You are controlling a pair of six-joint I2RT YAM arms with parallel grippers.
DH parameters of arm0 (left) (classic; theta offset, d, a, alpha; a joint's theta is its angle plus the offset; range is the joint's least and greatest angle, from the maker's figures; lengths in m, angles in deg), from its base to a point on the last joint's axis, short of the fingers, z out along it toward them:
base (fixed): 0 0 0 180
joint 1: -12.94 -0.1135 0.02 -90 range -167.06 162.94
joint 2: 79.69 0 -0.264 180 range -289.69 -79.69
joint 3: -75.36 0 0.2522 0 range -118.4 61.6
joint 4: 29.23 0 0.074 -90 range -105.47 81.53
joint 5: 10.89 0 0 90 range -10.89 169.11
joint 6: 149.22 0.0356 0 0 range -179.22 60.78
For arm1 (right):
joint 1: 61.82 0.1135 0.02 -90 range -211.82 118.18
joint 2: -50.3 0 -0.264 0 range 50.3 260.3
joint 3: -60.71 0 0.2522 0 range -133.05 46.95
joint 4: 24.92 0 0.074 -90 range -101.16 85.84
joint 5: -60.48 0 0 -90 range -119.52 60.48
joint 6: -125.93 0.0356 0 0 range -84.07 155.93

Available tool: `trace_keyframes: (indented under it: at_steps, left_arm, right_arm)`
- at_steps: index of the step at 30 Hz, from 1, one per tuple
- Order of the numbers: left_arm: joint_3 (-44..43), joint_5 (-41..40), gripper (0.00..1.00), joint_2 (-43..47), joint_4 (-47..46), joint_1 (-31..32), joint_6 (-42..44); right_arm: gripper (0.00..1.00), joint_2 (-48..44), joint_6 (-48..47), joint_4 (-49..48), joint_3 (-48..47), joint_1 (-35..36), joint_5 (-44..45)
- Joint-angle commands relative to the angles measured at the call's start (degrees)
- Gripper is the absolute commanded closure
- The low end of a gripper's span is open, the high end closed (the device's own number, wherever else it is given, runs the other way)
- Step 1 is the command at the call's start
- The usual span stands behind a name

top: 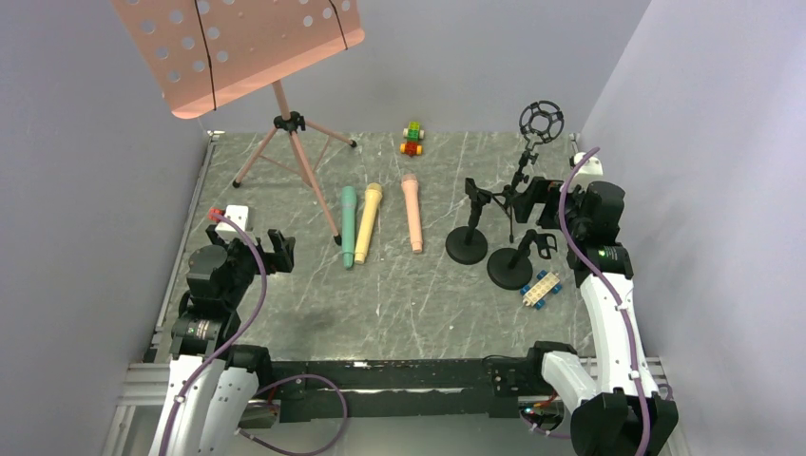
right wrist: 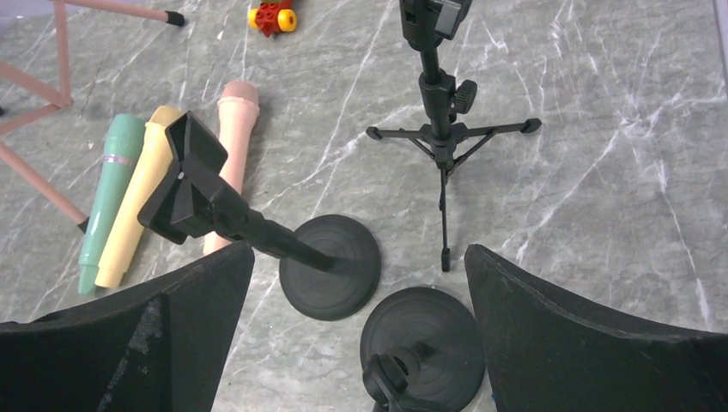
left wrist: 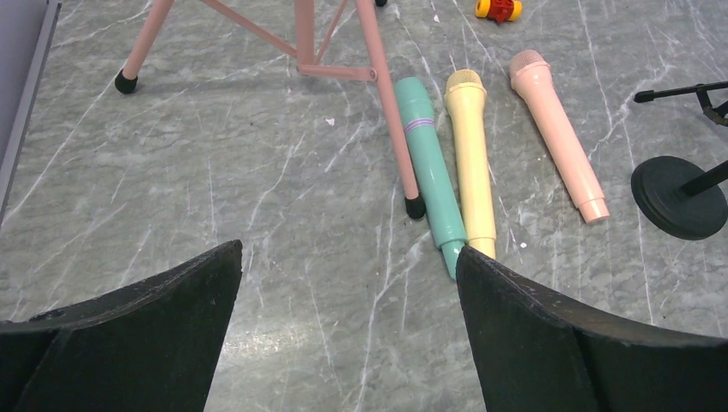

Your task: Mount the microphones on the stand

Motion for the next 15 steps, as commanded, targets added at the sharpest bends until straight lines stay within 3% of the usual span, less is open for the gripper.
trace_keyframes:
  at_steps: [1,3,6,8,11,15]
  left_arm:
    - [-1.97,1.02,0.01,-0.02,-2.16,-0.25,0.19]
    - [-1.88,1.13,0.01,-0.14,-2.23,-0.25,0.11]
    - [-1.88,1.65,0.01,-0.54,-2.34,-0.2,0.02]
    - [-1.95,1.92,0.01,-0.88,-2.32,-0.25,0.01]
    - [-2.14,1.87,0.01,-1.0,-1.94,-0.25,0.01]
    - [-1.89,1.53,0.01,-0.63,-2.2,-0.25,0.08]
  right_arm:
    - [0.0,-0.88,-2.15,-2.83,0.37,-0.16,-3.7]
    - [0.0,-0.58,-8.47,-1.5,-0.58,-0.12,-9.4]
    - [0.0,1.42,-25.63,7.35,-5.85,1.55,-23.47]
    - [0.0,2.92,-32.28,13.76,-11.08,4.11,-24.92]
    - [0.0,4.54,-35.63,19.49,-15.01,9.29,-21.63]
    - [0.0,7.54,-32.74,19.52,-16.79,10.23,-25.21]
